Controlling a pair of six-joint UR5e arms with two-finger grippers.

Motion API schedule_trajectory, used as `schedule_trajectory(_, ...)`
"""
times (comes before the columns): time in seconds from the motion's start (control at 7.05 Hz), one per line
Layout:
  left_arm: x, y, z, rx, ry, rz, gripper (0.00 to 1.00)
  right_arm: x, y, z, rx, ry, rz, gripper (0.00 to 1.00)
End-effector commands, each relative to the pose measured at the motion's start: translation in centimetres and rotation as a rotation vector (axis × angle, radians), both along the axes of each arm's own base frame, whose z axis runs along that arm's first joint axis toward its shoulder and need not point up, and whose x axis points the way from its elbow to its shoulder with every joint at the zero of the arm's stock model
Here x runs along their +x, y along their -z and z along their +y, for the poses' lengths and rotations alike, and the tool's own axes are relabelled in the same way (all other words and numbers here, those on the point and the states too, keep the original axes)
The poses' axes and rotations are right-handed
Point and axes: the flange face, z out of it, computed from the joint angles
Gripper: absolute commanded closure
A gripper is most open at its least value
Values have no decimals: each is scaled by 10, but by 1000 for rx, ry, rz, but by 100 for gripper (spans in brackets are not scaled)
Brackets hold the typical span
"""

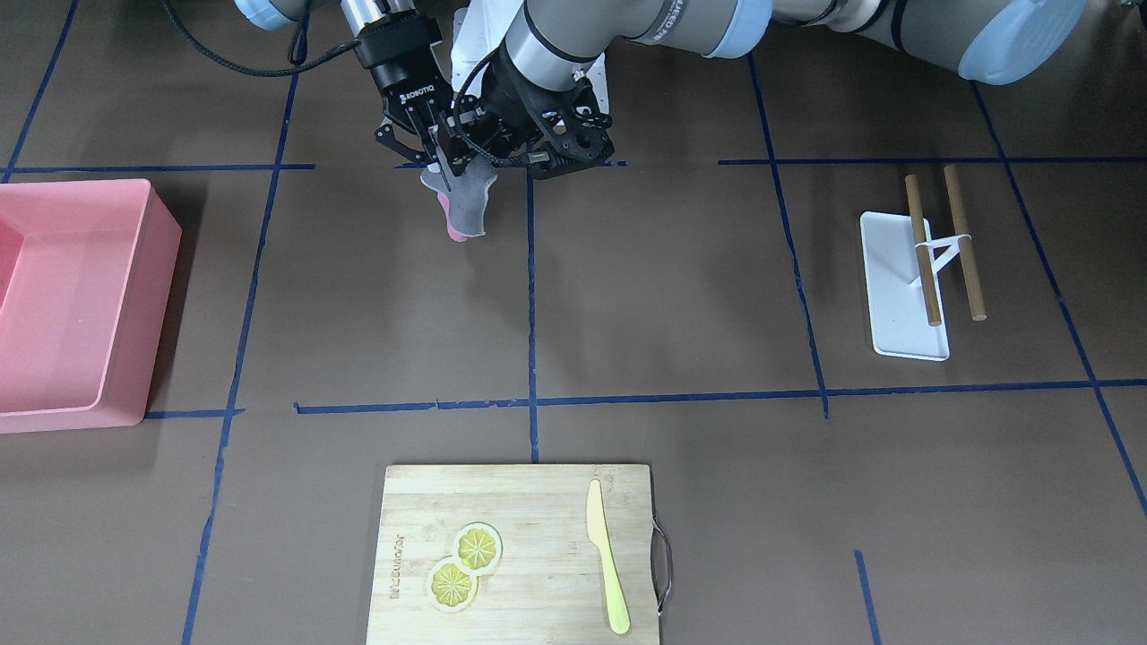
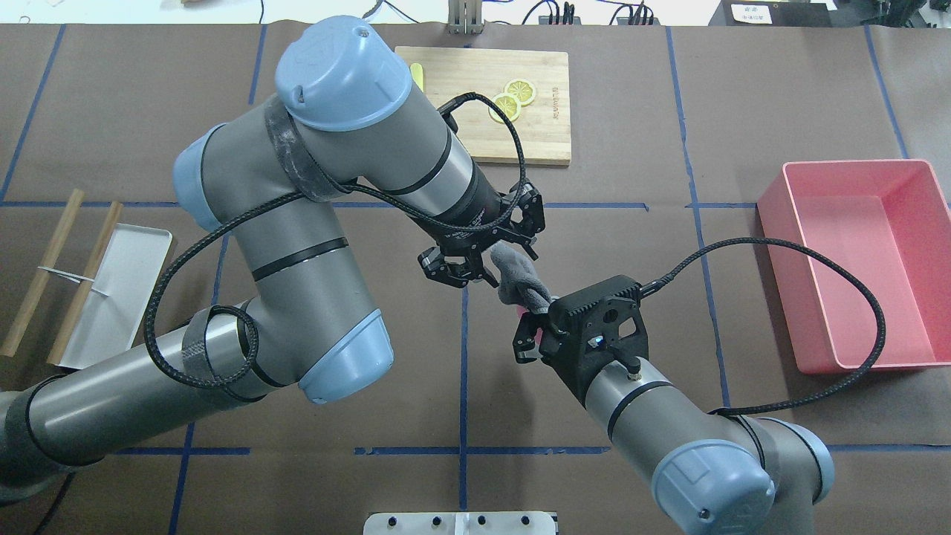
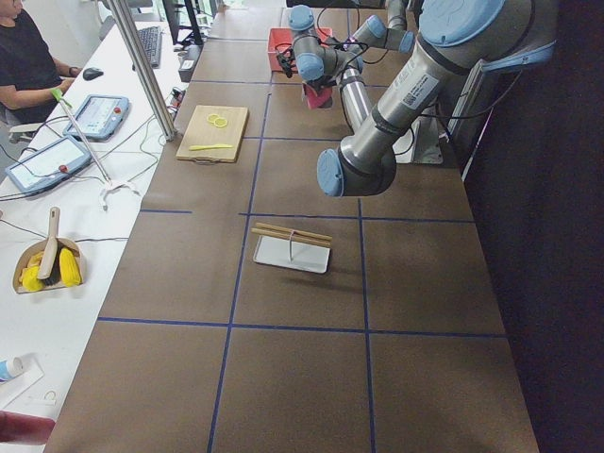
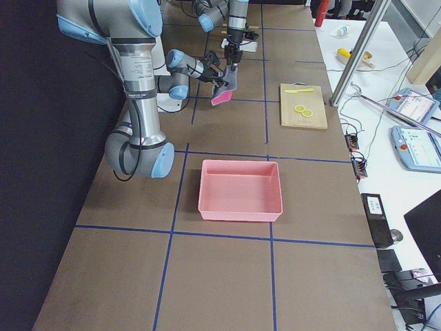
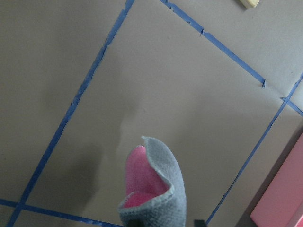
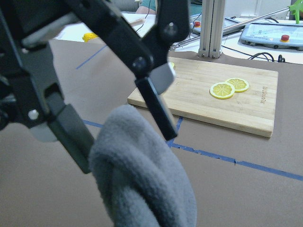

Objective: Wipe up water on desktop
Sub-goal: 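Grasp the hanging cloth with the right gripper below the left gripper, then open the left gripper and withdraw it while the right gripper holds the cloth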

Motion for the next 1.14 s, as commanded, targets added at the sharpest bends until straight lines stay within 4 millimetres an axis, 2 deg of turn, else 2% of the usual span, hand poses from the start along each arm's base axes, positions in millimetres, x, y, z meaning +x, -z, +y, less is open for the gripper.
schedule_trajectory(0.0, -34, -10, -18, 80, 89, -6, 11, 0, -6, -1, -8, -2, 36, 97)
schedule_trajectory(0.14, -66, -35, -34, 110, 121, -24, 11, -2, -19, -1, -30, 10, 111, 100)
schedule_trajectory(0.28, -88, -62, -43, 147, 134, -52, 11, -5, -36, -3, -98, 70, 162, 100)
schedule_trajectory(0.43, -105, -78, -54, 180, 144, -72, 11, 4, -53, -17, -209, 73, 132, 100)
schedule_trajectory(0.57, -116, -100, -63, 209, 141, -105, 10, 22, -64, -46, -323, 100, 144, 100)
schedule_trajectory(0.71, -125, -113, -70, 228, 144, -124, 11, 41, -70, -74, -434, 150, 171, 100)
schedule_trajectory(0.85, -134, -119, -66, 231, 148, -126, 10, 57, -75, -92, -508, 178, 175, 100)
schedule_trajectory(0.99, -155, -139, -55, 224, 159, -137, 8, 75, -91, -107, -631, 228, 199, 100)
